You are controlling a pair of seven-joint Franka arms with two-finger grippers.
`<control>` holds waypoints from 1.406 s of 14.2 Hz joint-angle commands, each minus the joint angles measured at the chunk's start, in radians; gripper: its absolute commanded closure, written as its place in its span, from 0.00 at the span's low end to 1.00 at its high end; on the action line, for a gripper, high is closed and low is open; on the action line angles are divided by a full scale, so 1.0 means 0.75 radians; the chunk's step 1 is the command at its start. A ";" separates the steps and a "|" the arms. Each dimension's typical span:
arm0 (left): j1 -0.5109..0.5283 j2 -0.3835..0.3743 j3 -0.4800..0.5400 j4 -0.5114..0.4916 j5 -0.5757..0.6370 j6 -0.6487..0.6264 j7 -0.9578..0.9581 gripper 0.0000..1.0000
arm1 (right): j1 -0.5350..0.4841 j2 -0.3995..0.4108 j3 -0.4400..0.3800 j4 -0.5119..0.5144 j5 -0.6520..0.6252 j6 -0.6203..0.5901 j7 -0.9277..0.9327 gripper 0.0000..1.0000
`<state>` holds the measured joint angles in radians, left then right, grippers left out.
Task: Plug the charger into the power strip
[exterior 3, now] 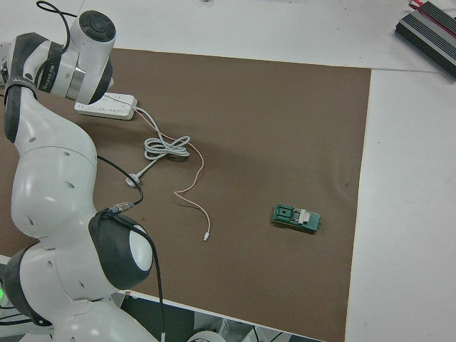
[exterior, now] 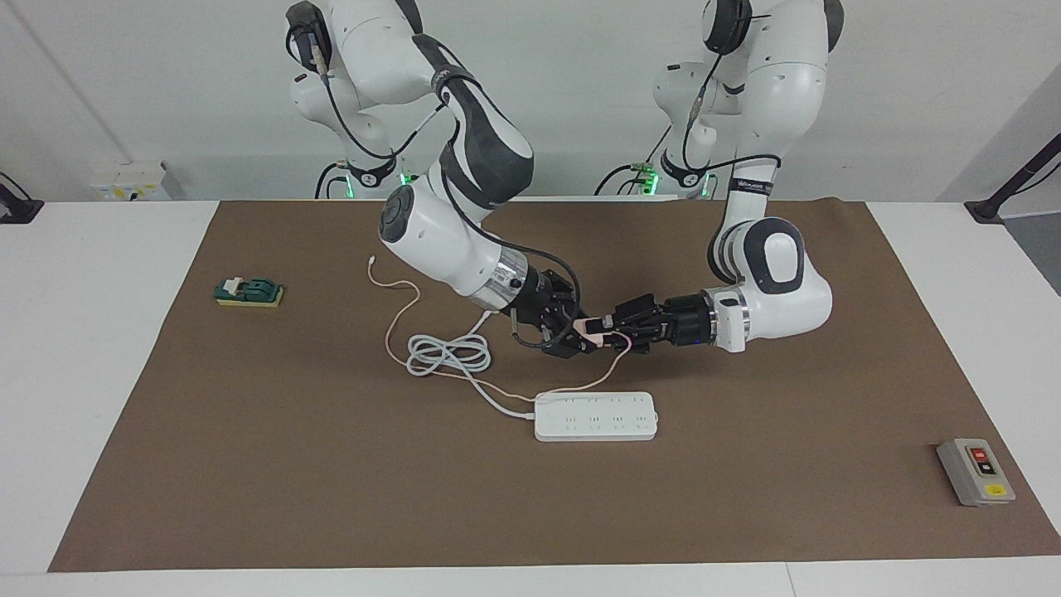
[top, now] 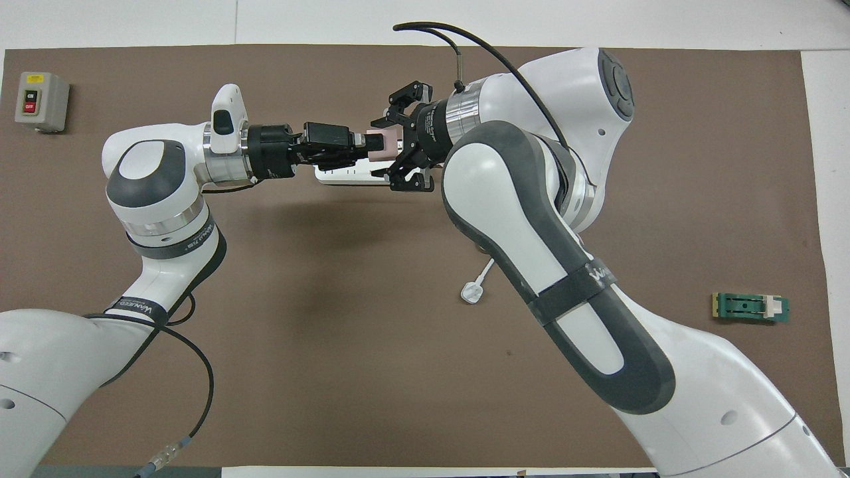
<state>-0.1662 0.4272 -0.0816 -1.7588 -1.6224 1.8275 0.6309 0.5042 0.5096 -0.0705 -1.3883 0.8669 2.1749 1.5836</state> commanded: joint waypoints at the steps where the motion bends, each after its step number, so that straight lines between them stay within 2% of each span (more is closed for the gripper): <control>1: -0.012 0.007 0.009 0.028 -0.015 0.022 0.008 1.00 | -0.010 -0.041 0.004 -0.029 0.006 -0.010 0.030 0.00; 6: 0.027 0.001 0.021 0.083 0.050 0.073 -0.082 1.00 | -0.060 -0.064 0.002 -0.027 0.002 -0.071 0.028 0.00; 9: 0.088 -0.027 0.045 0.150 0.405 0.089 -0.247 1.00 | -0.108 -0.111 -0.004 -0.029 -0.017 -0.118 0.024 0.00; 11: 0.123 -0.105 0.074 0.146 0.640 0.083 -0.405 1.00 | -0.136 -0.143 -0.010 -0.027 -0.063 -0.163 0.020 0.00; 13: 0.132 -0.205 0.115 0.144 0.940 0.055 -0.564 1.00 | -0.179 -0.182 -0.008 -0.027 -0.139 -0.245 0.012 0.00; 14: 0.142 -0.234 0.137 0.154 1.047 0.000 -0.608 1.00 | -0.202 -0.201 -0.008 -0.027 -0.172 -0.279 -0.005 0.00; 16: 0.176 -0.299 0.182 0.167 1.213 -0.143 -0.667 1.00 | -0.242 -0.237 -0.008 -0.027 -0.233 -0.355 -0.092 0.00; 20: 0.211 -0.424 0.229 0.189 1.663 -0.260 -0.665 1.00 | -0.343 -0.297 -0.010 -0.029 -0.327 -0.523 -0.415 0.00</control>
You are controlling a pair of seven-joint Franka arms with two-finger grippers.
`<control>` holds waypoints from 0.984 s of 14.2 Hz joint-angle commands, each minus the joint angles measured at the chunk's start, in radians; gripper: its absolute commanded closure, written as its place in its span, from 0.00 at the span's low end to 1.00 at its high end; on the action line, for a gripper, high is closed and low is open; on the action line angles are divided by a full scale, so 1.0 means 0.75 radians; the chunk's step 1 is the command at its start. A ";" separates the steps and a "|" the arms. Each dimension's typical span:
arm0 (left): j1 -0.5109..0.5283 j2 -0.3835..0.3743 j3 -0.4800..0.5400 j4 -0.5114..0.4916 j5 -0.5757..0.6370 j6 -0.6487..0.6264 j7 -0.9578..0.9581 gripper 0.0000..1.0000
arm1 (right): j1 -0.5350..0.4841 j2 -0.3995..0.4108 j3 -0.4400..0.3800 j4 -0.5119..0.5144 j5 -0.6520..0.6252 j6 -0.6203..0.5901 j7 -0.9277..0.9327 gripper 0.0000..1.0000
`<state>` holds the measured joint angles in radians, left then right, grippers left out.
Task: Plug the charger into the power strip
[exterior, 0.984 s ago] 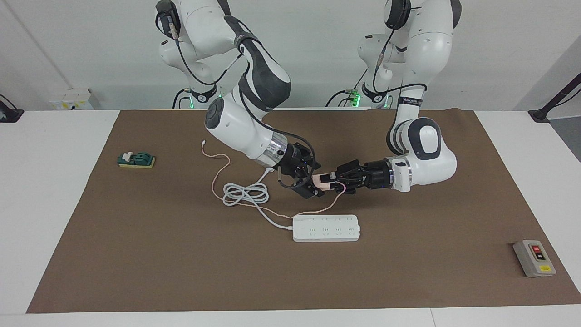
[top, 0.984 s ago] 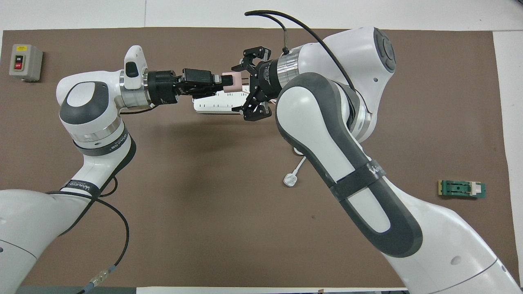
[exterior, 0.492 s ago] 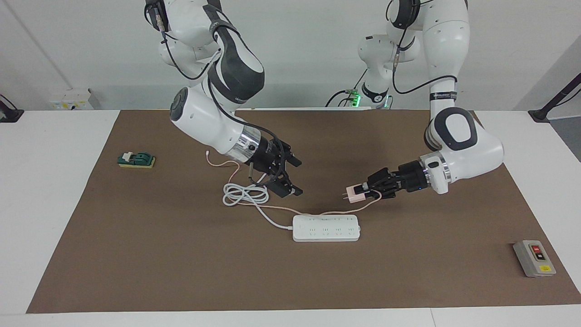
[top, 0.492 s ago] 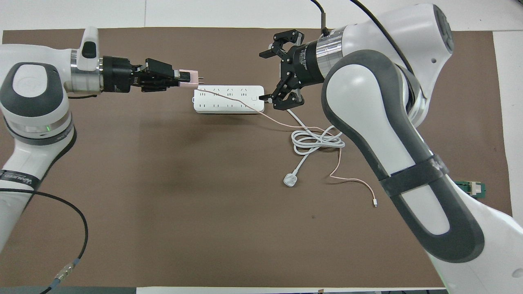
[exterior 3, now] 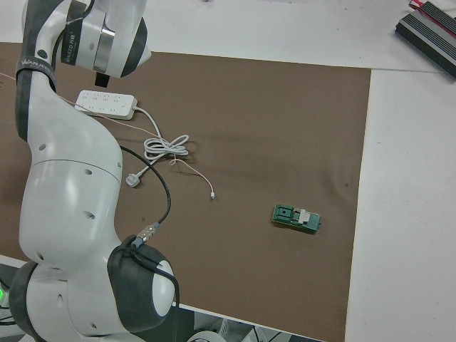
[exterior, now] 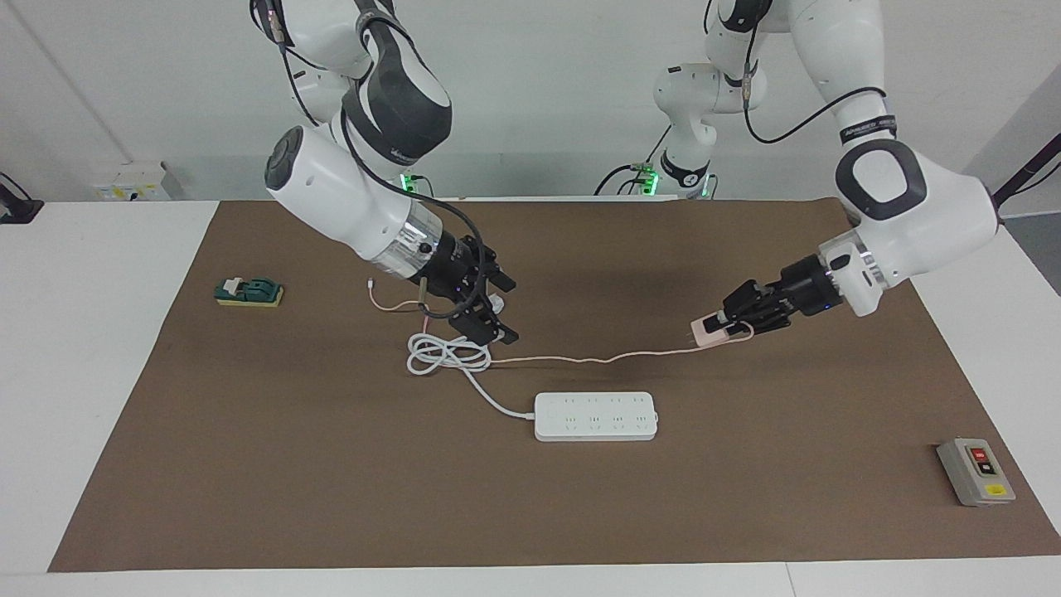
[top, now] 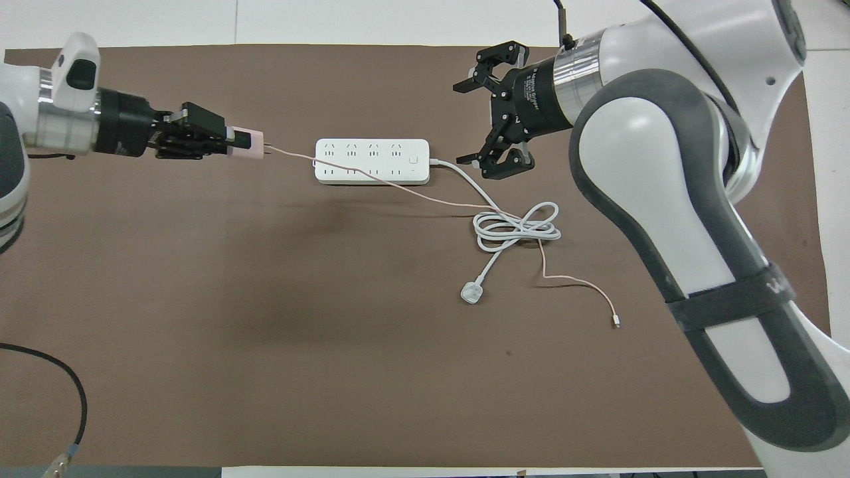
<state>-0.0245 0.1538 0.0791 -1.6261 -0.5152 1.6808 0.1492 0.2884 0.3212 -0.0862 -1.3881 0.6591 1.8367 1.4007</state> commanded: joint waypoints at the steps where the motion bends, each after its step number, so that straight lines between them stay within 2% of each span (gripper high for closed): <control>1: 0.026 -0.068 0.021 0.057 0.295 -0.118 0.005 1.00 | -0.082 -0.058 0.011 -0.029 -0.083 -0.127 -0.292 0.00; 3: 0.120 -0.058 0.021 0.139 0.384 -0.242 0.160 1.00 | -0.133 -0.085 0.011 -0.031 -0.177 -0.229 -0.582 0.00; 6: 0.210 -0.070 0.019 0.151 0.407 -0.145 0.263 1.00 | -0.192 -0.119 0.011 -0.033 -0.328 -0.348 -0.968 0.00; 10: 0.198 -0.080 0.015 0.139 0.552 -0.075 0.180 1.00 | -0.260 -0.170 0.011 -0.039 -0.543 -0.448 -1.455 0.00; 12: 0.198 -0.088 0.015 0.125 0.586 -0.095 0.135 1.00 | -0.280 -0.209 0.013 -0.043 -0.676 -0.469 -1.684 0.00; 14: 0.192 -0.095 0.003 0.121 0.695 -0.104 0.134 1.00 | -0.292 -0.258 0.013 -0.072 -0.766 -0.473 -1.873 0.00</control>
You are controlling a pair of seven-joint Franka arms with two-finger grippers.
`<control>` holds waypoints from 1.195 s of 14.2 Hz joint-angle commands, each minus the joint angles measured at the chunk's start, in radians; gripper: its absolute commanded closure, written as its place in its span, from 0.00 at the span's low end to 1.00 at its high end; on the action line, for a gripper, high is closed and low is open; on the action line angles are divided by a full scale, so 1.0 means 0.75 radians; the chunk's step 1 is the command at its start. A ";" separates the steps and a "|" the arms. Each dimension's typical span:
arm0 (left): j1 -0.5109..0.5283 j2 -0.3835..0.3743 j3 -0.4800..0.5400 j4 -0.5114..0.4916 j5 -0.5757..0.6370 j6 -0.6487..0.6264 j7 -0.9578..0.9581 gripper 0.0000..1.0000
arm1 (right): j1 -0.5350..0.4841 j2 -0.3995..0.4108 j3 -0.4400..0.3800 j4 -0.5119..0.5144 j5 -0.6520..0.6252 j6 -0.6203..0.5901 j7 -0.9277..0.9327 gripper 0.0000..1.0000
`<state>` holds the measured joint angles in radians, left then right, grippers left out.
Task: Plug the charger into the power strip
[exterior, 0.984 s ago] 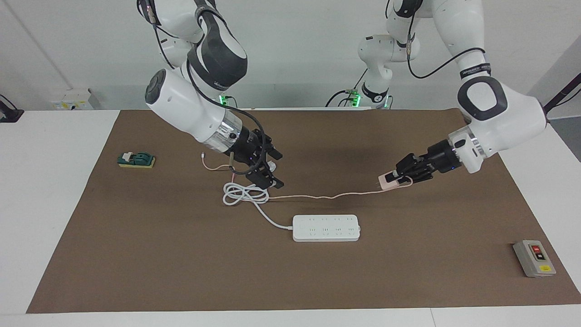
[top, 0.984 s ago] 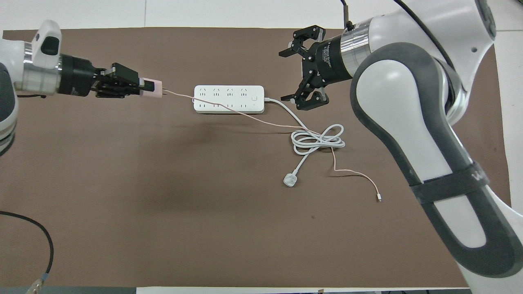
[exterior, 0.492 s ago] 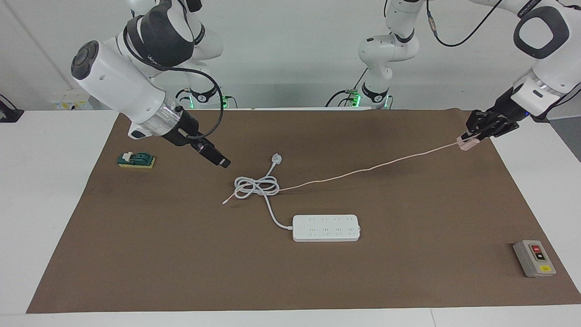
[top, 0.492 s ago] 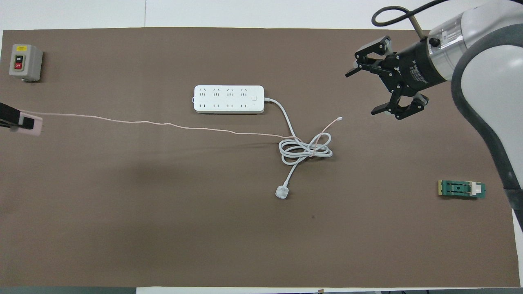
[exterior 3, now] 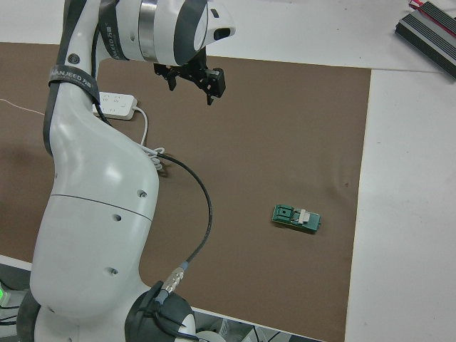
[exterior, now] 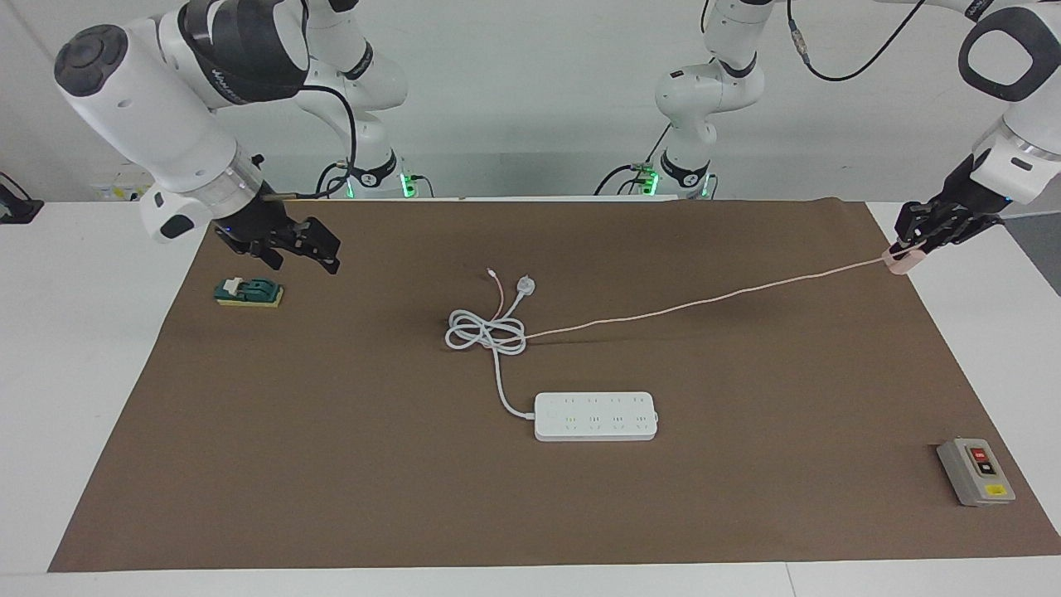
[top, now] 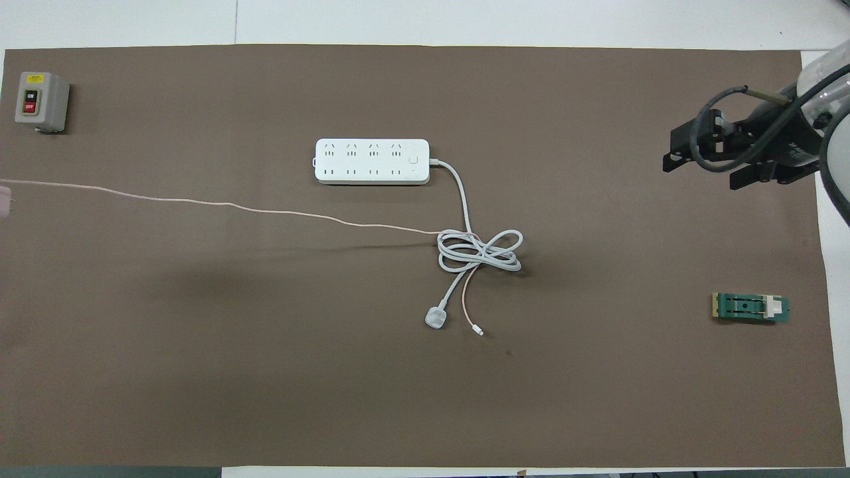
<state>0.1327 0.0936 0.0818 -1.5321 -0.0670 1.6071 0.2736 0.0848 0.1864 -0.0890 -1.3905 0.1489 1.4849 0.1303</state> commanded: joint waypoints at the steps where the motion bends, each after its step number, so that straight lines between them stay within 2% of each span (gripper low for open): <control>1: -0.026 -0.014 -0.001 -0.005 0.108 -0.007 -0.031 1.00 | -0.031 -0.119 0.016 -0.105 -0.121 -0.002 -0.257 0.00; 4: -0.030 -0.018 -0.001 -0.009 0.108 -0.024 -0.172 1.00 | -0.042 -0.213 0.018 -0.177 -0.215 -0.002 -0.366 0.00; 7: -0.030 -0.031 -0.003 -0.011 0.095 -0.067 -0.389 1.00 | -0.084 -0.314 0.025 -0.263 -0.229 -0.002 -0.399 0.00; 12: -0.169 -0.029 -0.013 -0.035 0.106 0.092 -1.079 1.00 | -0.227 -0.343 0.106 -0.265 -0.229 -0.002 -0.464 0.00; 17: -0.359 -0.012 -0.013 -0.058 0.152 0.182 -1.732 1.00 | -0.242 -0.332 0.117 -0.255 -0.231 0.063 -0.438 0.00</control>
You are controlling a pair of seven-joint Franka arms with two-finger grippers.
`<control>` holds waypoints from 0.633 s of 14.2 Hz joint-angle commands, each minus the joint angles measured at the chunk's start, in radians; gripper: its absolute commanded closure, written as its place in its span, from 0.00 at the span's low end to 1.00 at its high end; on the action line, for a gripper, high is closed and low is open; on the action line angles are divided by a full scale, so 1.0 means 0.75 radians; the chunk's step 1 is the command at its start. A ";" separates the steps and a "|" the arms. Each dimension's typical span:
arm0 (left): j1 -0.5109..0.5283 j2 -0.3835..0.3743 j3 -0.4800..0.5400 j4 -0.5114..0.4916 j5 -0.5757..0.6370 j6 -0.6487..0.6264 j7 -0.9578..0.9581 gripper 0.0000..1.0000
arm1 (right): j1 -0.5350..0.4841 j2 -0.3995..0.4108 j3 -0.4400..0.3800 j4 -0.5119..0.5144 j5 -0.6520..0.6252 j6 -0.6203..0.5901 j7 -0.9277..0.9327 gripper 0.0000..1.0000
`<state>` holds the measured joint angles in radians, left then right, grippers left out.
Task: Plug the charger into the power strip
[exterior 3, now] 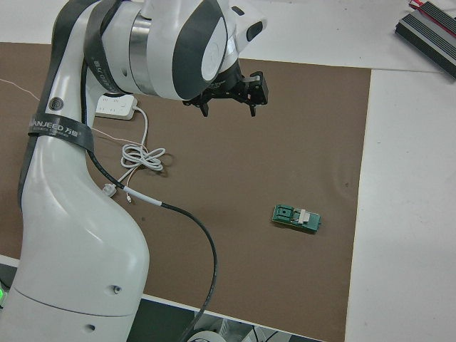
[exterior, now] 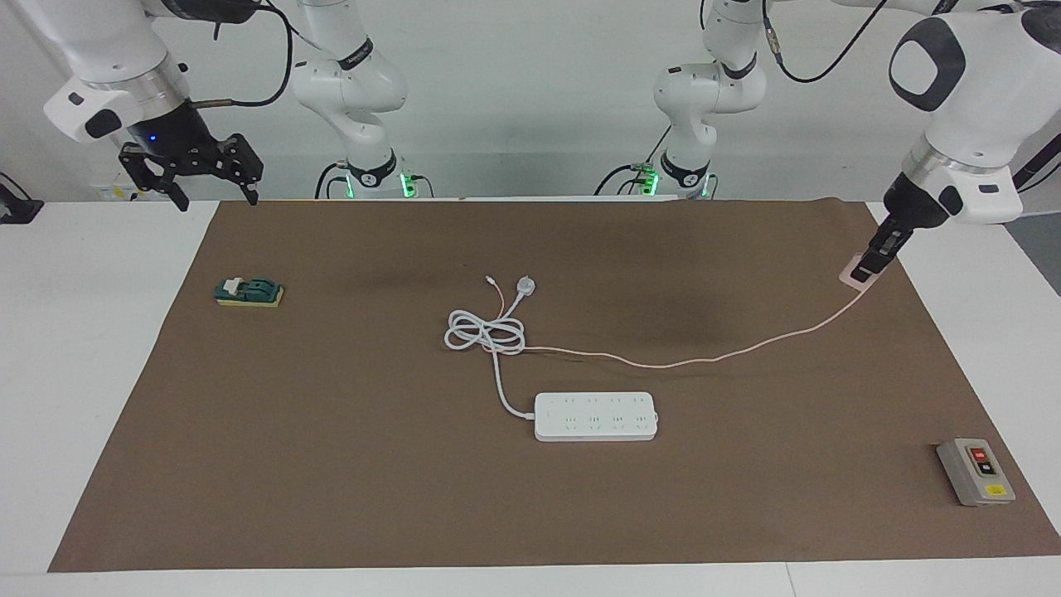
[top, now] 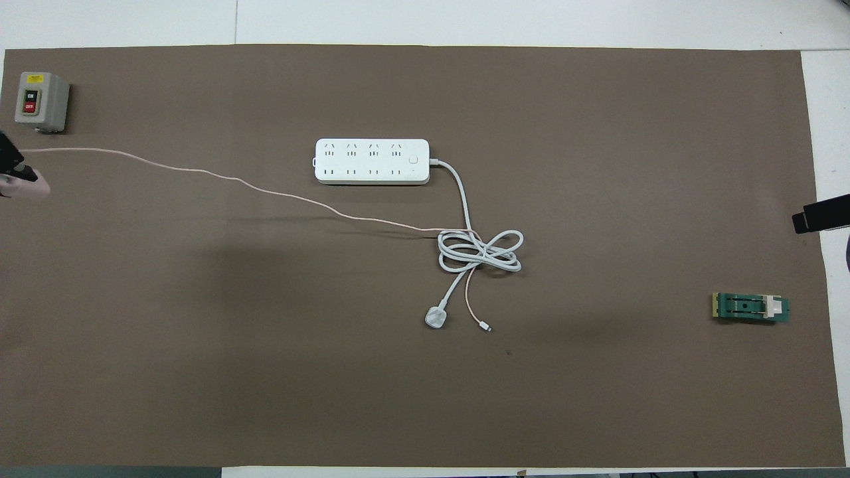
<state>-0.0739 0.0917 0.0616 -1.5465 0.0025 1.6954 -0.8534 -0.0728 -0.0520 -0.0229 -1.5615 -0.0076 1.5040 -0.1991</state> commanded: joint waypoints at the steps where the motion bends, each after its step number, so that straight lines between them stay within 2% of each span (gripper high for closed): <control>1: -0.126 0.010 0.014 -0.038 0.068 0.085 -0.354 1.00 | -0.032 -0.015 0.030 -0.027 -0.029 0.040 0.000 0.00; 5: -0.235 0.109 0.014 0.000 0.072 0.149 -0.672 1.00 | -0.030 -0.017 0.030 -0.029 -0.039 0.032 0.002 0.00; 9: -0.280 0.284 0.012 0.229 0.056 0.149 -0.813 1.00 | -0.026 -0.019 0.028 -0.029 -0.057 0.030 0.000 0.00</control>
<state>-0.2651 0.2276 0.0574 -1.4939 0.0347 1.8128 -1.4026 -0.0728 -0.0519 -0.0216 -1.5624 -0.0272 1.5138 -0.1991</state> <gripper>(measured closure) 0.678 0.000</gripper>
